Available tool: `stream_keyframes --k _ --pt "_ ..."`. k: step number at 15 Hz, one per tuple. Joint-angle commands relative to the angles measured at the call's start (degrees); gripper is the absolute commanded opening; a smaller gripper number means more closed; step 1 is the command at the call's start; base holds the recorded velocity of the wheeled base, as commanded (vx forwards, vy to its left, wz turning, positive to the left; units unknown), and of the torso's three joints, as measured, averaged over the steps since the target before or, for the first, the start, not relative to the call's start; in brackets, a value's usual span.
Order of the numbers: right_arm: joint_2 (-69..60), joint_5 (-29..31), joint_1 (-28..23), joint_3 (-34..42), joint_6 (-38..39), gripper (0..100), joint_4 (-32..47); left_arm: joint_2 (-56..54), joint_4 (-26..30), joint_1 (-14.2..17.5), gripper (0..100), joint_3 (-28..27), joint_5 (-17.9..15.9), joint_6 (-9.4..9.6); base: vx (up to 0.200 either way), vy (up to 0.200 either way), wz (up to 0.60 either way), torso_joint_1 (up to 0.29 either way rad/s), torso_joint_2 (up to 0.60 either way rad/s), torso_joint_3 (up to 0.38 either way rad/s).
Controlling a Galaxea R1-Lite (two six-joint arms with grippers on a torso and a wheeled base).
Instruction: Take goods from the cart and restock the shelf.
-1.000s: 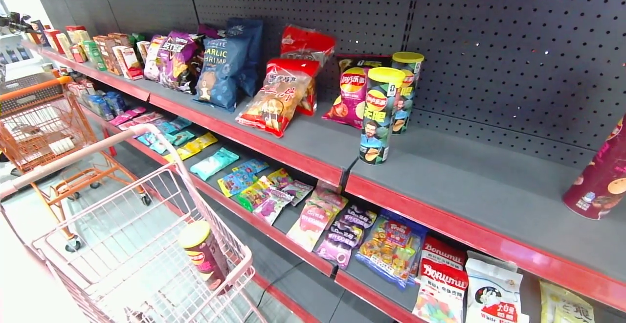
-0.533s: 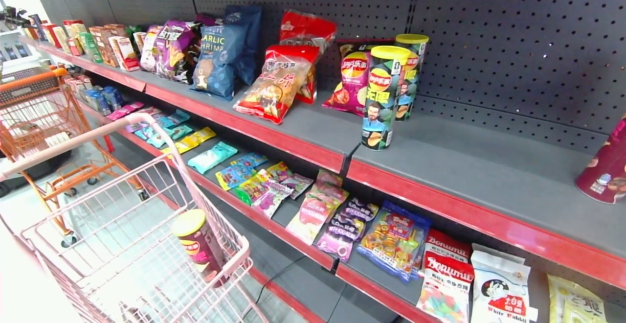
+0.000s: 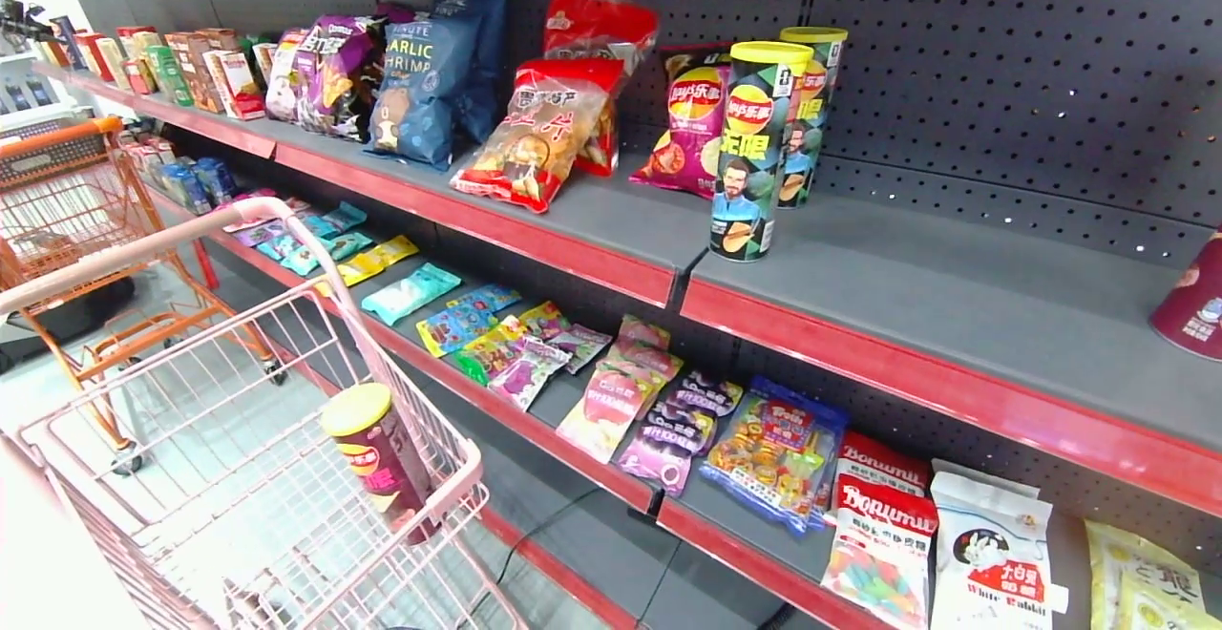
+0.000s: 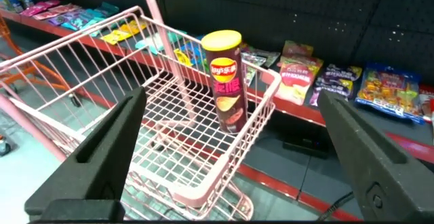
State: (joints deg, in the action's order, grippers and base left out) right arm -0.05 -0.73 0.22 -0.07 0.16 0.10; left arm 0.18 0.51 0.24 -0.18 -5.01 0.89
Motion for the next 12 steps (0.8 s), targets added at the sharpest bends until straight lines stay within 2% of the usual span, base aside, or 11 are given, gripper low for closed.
stream_keyframes --k 1,5,7,9,10,11,12 --pt "0.05 -0.06 0.04 0.07 0.02 100 -0.01 -0.01 0.02 0.02 100 0.01 0.0 -0.01 0.0 0.0 0.0 0.0 0.0 0.0" --pt "0.05 0.03 0.04 -0.01 0.02 100 -0.01 1.57 0.02 -0.33 100 -0.08 -0.09 0.43 0.0 0.0 0.0 0.0 0.0 0.0" --pt "0.05 0.03 0.04 0.07 0.02 100 -0.01 0.87 -0.16 -0.33 100 -0.96 -0.61 -0.71 0.0 0.0 0.0 0.0 0.0 0.0" --pt "0.05 0.03 0.04 -0.01 0.02 100 -0.01 14.85 0.63 -1.3 100 -17.75 0.35 -6.25 0.0 0.0 0.0 0.0 0.0 0.0" --pt "0.05 0.03 0.04 0.07 0.02 100 -0.01 30.4 0.63 -0.68 100 -30.75 5.36 -14.51 0.0 0.0 0.0 0.0 0.0 0.0" --pt "0.05 -0.06 0.04 0.07 0.02 100 -0.01 35.32 0.63 -0.24 100 -32.25 8.88 -14.43 0.0 0.0 0.0 0.0 0.0 0.0" --pt "0.05 -0.06 -0.04 -0.01 0.02 100 -0.01 38.4 0.72 -0.16 100 -29.79 11.95 -12.67 0.0 0.0 0.0 0.0 0.0 0.0"
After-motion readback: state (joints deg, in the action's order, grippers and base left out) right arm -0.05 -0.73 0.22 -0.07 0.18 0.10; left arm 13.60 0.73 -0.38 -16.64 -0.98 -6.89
